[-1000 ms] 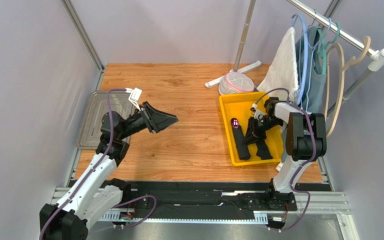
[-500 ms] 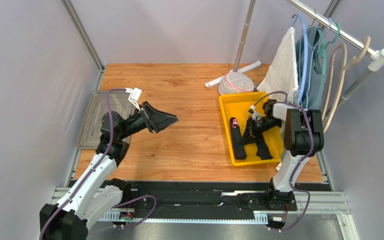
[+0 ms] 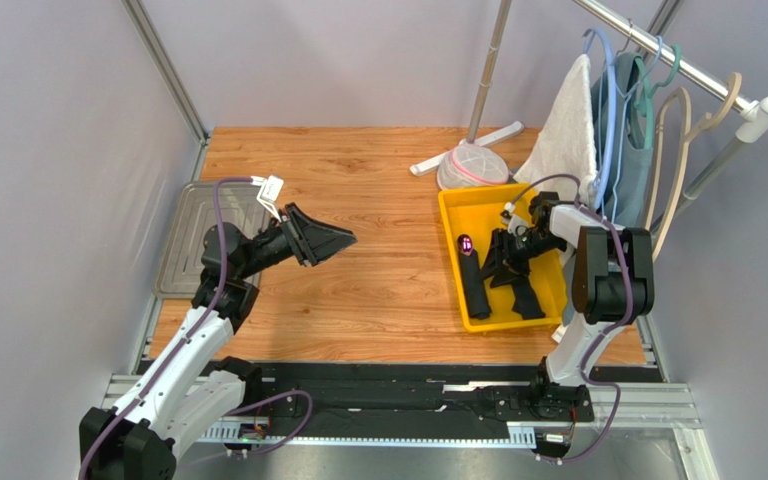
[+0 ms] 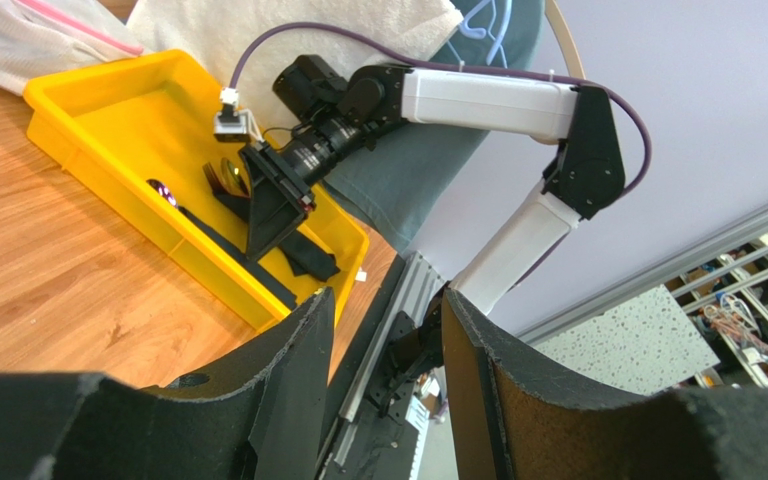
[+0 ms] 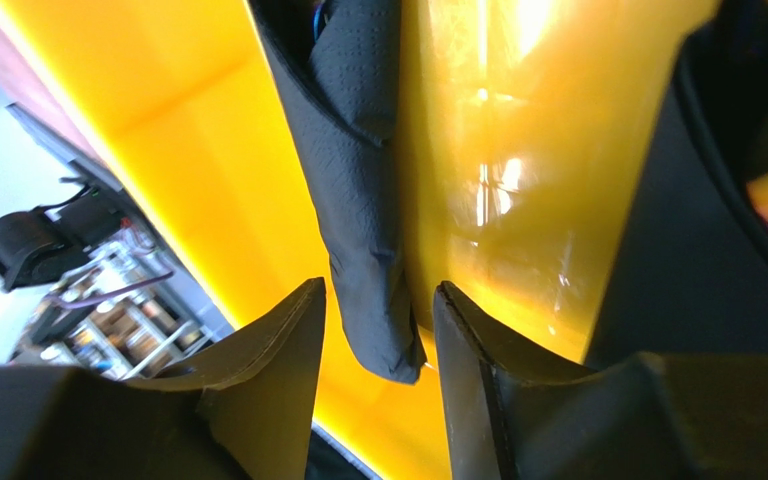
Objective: Place the utensils on the paper napkin and roll it up
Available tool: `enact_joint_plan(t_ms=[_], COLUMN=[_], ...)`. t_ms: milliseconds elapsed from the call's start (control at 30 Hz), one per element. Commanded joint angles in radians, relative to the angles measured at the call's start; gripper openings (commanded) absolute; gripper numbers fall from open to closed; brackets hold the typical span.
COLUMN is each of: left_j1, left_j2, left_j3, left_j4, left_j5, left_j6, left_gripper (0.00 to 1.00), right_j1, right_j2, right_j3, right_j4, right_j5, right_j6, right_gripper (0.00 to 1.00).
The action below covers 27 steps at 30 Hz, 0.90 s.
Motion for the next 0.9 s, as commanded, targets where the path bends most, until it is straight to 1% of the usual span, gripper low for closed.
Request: enact_joint_plan(t_ms=[0, 100, 267, 433, 467, 533, 567, 633, 667, 700, 733, 767, 800, 833, 867], left_j1=[-0.001, -0.001, -0.001, 0.001, 0.001, 0.002, 0.004, 0.005, 0.007, 0.008, 0.015, 0.021, 0.027, 0.044, 0.056], left_j2=[-0.011, -0.013, -0.013, -0.022, -0.022, -0.030, -0.031, -0.028, -0.022, -0.007, 0.001, 0.010, 0.024, 0.027, 0.033], left_j3=[-0.003, -0.004, -0.003, 0.006, 0.011, 0.020, 0.028, 0.064, 0.081, 0.100, 0.141, 0.164, 0.186, 0.224, 0.245], left_j4=[0.021, 0.014, -0.005, -0.074, -0.111, -0.146, -0.192, -0.260, -0.345, -0.387, -0.430, -0.532, -0.577, -0.620, -0.703], left_j5=[0.007, 0.005, 0.004, 0.005, 0.004, 0.002, 0.002, 0.004, 0.007, 0.025, 0.036, 0.042, 0.048, 0.050, 0.053], left_j6=[0.012, 0.021, 0.043, 0.089, 0.110, 0.135, 0.161, 0.205, 0.265, 0.294, 0.323, 0.383, 0.411, 0.438, 0.490], left_gripper=[0.52, 0.52, 0.52, 0.53, 0.54, 0.61, 0.63, 0.64, 0.67, 0.71, 0.75, 0.77, 0.78, 0.79, 0.79], right_j1=[0.002, 0.004, 0.011, 0.036, 0.047, 0.050, 0.092, 0.114, 0.138, 0.152, 0.165, 0.191, 0.205, 0.220, 0.249], right_j2=[-0.092, -0.123, -0.158, -0.204, -0.211, -0.234, -0.241, -0.263, -0.270, -0.281, -0.289, -0.309, -0.318, -0.327, -0.336], right_j3=[0.037, 0.042, 0.062, 0.100, 0.108, 0.139, 0.149, 0.188, 0.201, 0.214, 0.235, 0.249, 0.261, 0.293, 0.310], right_j4=[0.018, 0.020, 0.020, 0.014, 0.011, 0.006, 0.003, -0.006, -0.014, -0.018, -0.021, -0.031, -0.035, -0.041, -0.057], right_j5=[0.087, 0.131, 0.128, 0.122, 0.122, 0.119, 0.119, 0.116, 0.114, 0.113, 0.110, 0.107, 0.108, 0.116, 0.117], right_j6=[0.000, -0.006, -0.024, -0.032, -0.032, -0.028, -0.027, -0.023, -0.023, -0.021, -0.020, -0.021, -0.024, -0.027, -0.046], right_gripper=[0.48, 0.49, 0.50, 0.54, 0.56, 0.63, 0.66, 0.74, 0.78, 0.85, 0.90, 0.91, 0.98, 1.00, 1.00])
